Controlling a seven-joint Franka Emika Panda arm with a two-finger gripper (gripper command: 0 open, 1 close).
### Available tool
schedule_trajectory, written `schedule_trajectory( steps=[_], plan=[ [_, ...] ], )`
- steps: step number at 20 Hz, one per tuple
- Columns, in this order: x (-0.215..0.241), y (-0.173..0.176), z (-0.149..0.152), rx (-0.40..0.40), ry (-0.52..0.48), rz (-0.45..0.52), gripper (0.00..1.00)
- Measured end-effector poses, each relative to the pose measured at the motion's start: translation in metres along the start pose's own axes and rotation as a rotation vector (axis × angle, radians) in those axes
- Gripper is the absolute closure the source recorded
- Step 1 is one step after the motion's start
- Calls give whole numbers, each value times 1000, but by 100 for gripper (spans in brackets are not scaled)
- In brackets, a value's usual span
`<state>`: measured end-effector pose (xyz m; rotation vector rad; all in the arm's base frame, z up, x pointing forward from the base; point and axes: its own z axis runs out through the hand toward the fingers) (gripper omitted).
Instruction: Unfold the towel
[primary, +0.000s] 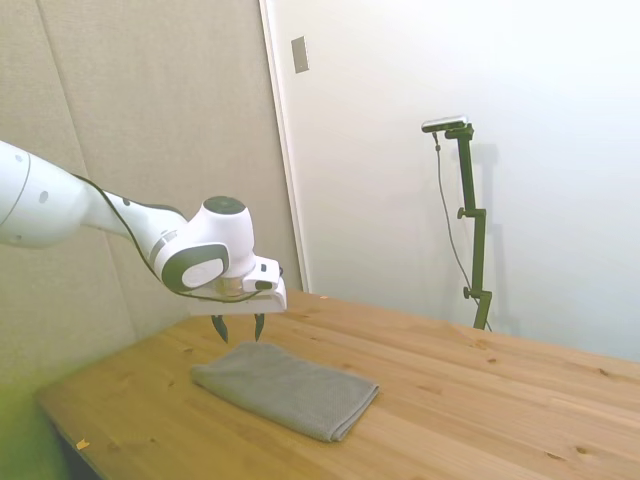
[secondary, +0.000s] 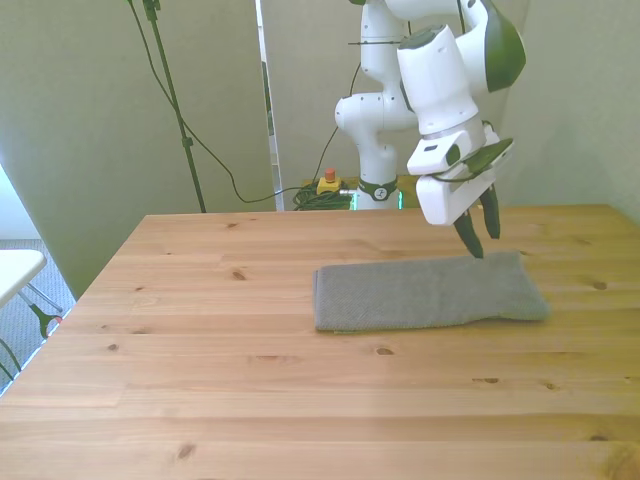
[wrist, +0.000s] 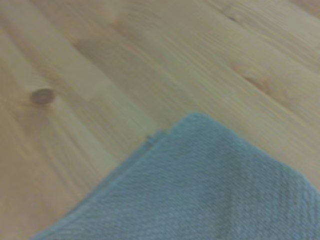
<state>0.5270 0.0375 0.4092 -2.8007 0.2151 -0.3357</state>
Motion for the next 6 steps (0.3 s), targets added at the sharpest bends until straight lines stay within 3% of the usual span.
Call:
schedule_trajectory(
  steps=[6],
  plan=[
    [-82,2,-27,-151,106,221,0]
  ],
)
